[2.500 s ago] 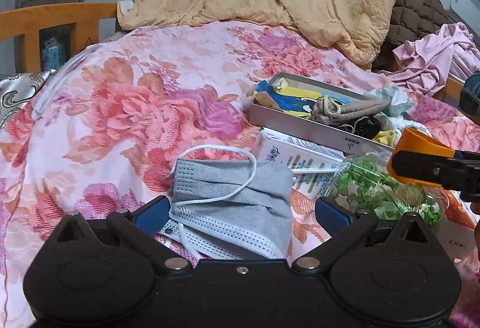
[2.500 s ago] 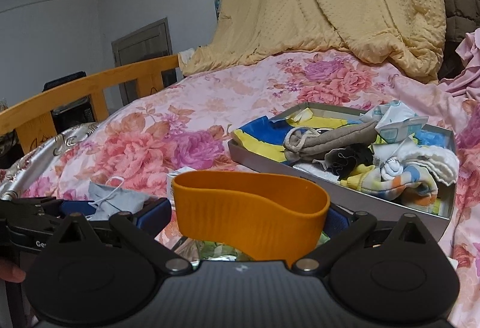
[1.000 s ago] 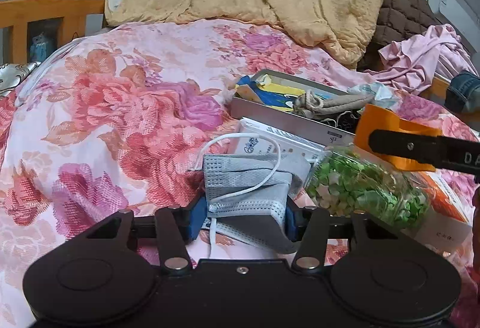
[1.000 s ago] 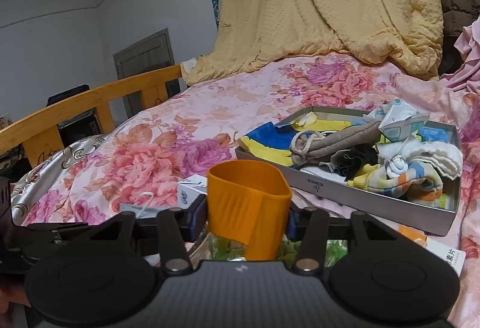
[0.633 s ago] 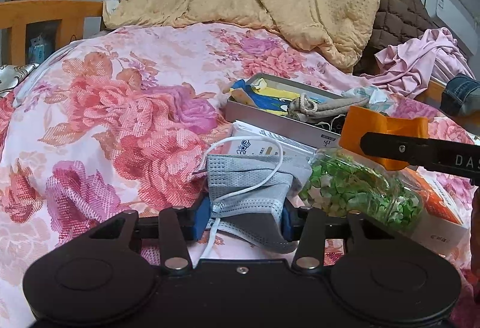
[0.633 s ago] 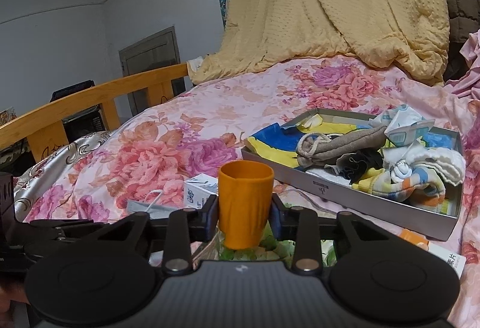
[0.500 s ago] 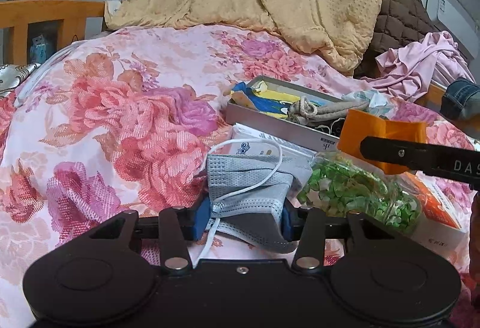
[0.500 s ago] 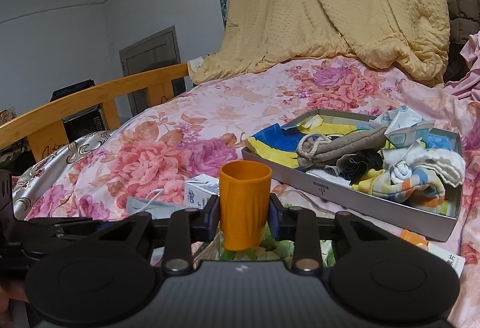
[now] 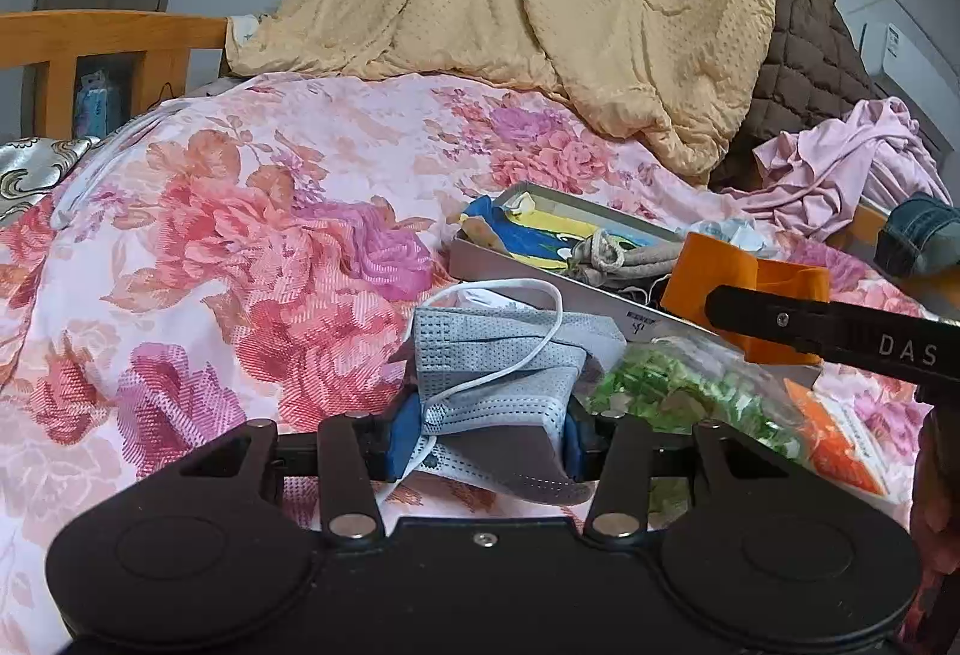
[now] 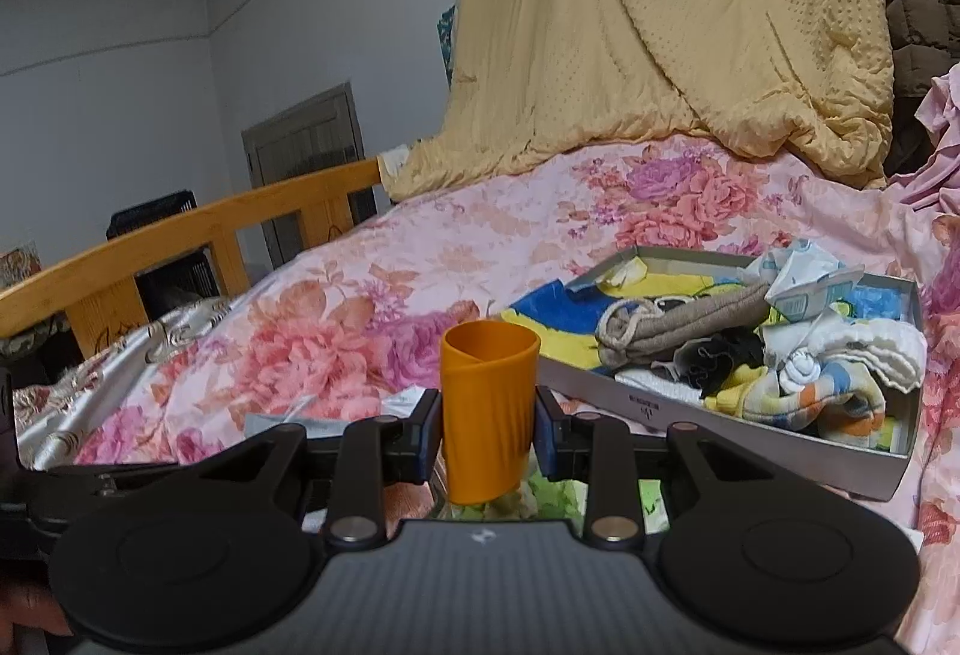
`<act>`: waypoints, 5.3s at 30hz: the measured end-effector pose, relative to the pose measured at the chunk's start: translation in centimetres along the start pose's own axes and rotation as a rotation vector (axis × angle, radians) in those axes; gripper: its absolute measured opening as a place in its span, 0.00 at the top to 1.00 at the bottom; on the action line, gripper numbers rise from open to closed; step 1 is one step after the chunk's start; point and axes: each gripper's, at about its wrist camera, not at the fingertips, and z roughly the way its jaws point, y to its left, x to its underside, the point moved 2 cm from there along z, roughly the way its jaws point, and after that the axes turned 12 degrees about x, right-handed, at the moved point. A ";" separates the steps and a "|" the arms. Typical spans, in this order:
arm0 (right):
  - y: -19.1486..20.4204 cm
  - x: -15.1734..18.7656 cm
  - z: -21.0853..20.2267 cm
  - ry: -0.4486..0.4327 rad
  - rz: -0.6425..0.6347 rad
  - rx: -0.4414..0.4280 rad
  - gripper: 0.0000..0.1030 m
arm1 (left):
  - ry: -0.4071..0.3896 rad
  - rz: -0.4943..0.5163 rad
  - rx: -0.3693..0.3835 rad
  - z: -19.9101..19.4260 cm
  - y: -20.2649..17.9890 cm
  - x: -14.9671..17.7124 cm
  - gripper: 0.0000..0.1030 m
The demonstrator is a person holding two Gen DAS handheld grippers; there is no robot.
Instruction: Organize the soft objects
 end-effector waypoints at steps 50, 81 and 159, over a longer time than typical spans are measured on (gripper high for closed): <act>-13.1 -7.1 14.0 0.054 0.215 0.180 0.65 | 0.187 -0.191 0.009 25.1 -3.1 -14.1 0.53; -14.1 -7.1 15.5 0.080 0.177 0.227 0.44 | 0.212 -0.177 -0.062 26.2 -3.3 -13.2 0.33; -9.3 -7.1 -3.0 -0.062 0.094 0.297 0.00 | 0.040 -0.151 -0.154 5.3 -8.3 -10.8 0.01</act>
